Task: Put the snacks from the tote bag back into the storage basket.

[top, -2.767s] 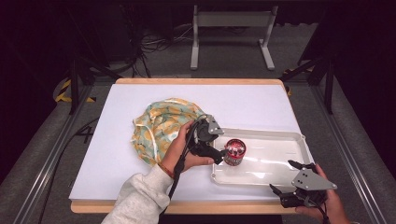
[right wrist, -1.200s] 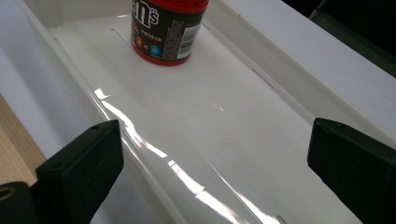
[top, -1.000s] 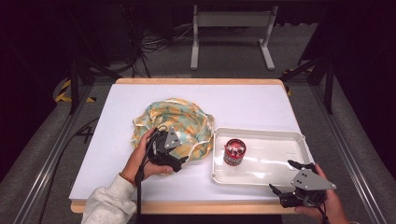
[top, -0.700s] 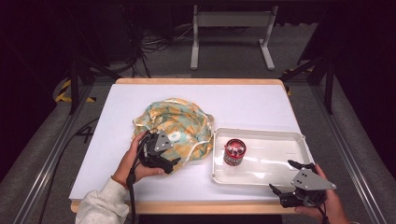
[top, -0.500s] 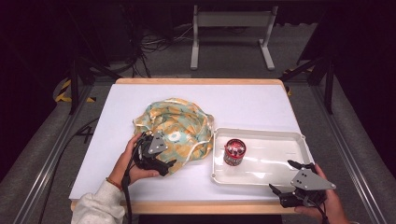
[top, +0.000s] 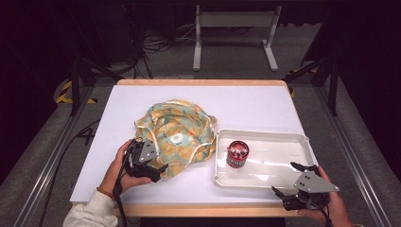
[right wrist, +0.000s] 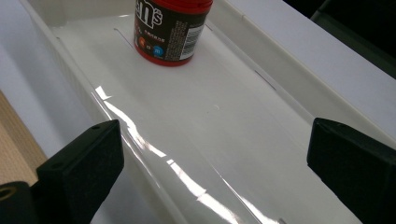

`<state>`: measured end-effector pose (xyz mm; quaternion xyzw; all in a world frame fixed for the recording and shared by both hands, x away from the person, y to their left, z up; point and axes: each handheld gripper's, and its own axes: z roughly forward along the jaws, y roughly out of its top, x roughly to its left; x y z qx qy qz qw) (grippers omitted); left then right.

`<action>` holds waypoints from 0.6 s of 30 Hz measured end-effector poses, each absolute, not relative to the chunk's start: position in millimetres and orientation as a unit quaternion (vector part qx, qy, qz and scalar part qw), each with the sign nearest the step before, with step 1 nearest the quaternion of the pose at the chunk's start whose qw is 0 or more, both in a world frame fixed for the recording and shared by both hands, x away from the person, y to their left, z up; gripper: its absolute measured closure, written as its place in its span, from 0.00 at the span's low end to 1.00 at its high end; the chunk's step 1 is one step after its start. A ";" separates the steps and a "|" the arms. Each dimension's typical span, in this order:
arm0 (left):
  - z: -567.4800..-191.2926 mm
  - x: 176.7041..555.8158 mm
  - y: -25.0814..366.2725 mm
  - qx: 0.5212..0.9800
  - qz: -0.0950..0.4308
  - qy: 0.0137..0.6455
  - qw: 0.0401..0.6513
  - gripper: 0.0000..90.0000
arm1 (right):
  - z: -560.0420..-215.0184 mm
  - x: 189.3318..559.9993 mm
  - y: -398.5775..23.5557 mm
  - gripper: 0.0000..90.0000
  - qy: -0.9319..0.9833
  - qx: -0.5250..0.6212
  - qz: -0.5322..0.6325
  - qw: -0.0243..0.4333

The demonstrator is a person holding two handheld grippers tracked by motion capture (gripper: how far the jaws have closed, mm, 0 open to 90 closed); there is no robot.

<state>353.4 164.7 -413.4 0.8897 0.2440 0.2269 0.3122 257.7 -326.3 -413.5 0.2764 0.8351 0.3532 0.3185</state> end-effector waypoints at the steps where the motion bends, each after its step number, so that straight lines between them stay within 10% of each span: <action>1: -415.0 352.3 167.7 0.890 0.228 0.244 0.309 0.07 | -413.6 257.9 -325.9 0.05 0.835 0.276 0.353 0.318; 18: -435.2 339.4 205.3 0.874 0.229 0.288 0.317 0.07 | -414.2 259.4 -324.5 0.05 0.837 0.273 0.352 0.317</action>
